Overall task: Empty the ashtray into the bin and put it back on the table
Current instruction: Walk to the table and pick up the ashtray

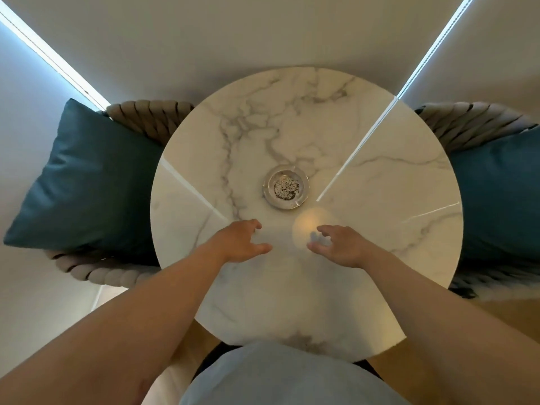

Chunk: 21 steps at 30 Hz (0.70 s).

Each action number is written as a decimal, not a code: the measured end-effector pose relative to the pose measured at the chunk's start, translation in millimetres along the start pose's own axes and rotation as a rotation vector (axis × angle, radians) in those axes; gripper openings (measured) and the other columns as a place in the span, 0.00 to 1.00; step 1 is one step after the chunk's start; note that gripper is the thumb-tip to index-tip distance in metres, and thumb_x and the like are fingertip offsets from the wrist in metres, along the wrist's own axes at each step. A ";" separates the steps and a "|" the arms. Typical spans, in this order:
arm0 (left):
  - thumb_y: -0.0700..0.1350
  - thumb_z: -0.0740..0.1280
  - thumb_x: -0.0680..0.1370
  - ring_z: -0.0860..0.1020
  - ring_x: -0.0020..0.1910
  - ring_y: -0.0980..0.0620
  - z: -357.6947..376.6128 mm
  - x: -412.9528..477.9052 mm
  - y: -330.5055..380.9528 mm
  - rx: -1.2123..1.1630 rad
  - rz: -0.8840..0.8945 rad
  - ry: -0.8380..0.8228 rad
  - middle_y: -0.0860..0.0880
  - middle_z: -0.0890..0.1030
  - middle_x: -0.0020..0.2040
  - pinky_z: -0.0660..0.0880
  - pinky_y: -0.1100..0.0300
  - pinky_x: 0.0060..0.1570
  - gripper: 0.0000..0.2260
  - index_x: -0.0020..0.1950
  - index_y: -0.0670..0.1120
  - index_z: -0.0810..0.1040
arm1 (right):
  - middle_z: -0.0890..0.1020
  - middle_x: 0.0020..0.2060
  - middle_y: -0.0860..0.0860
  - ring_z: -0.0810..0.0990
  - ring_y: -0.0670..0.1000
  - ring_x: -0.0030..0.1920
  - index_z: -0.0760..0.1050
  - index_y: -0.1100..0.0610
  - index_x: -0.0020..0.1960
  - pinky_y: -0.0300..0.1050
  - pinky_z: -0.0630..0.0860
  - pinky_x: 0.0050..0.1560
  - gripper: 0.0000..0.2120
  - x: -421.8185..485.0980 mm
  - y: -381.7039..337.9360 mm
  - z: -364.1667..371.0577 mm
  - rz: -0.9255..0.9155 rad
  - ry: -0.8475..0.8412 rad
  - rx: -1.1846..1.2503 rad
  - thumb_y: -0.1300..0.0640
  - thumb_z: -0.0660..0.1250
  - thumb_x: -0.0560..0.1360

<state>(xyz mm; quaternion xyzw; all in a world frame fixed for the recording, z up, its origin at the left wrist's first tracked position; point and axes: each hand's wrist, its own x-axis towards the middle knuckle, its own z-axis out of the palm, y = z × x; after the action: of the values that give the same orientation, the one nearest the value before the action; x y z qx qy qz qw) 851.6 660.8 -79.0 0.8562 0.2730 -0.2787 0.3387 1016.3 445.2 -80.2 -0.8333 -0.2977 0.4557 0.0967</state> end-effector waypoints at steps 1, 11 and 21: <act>0.64 0.69 0.71 0.74 0.62 0.49 -7.3 9.0 -1.8 0.012 0.007 0.025 0.47 0.74 0.67 0.70 0.54 0.60 0.33 0.71 0.49 0.67 | 0.72 0.72 0.54 0.71 0.54 0.70 0.64 0.54 0.76 0.48 0.67 0.68 0.40 7.0 -2.7 -5.7 0.003 0.015 0.005 0.32 0.65 0.72; 0.63 0.73 0.66 0.71 0.65 0.46 -50.5 73.2 -6.7 0.141 0.033 0.181 0.46 0.70 0.67 0.72 0.46 0.59 0.45 0.75 0.49 0.56 | 0.75 0.63 0.54 0.74 0.57 0.63 0.66 0.56 0.71 0.49 0.70 0.57 0.39 63.9 -22.9 -43.0 -0.027 0.171 -0.047 0.38 0.74 0.68; 0.65 0.76 0.60 0.70 0.63 0.45 -56.0 108.2 4.3 0.261 0.093 0.179 0.46 0.70 0.64 0.71 0.49 0.56 0.51 0.74 0.49 0.55 | 0.71 0.59 0.53 0.71 0.57 0.61 0.63 0.51 0.68 0.56 0.76 0.56 0.47 103.3 -41.4 -50.2 -0.086 0.247 -0.179 0.39 0.80 0.56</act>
<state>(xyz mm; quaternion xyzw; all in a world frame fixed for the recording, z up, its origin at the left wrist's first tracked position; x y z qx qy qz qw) 946.1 729.4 -114.4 0.9261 0.2235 -0.2183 0.2114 1082.5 544.3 -106.4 -0.8749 -0.3582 0.3167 0.0775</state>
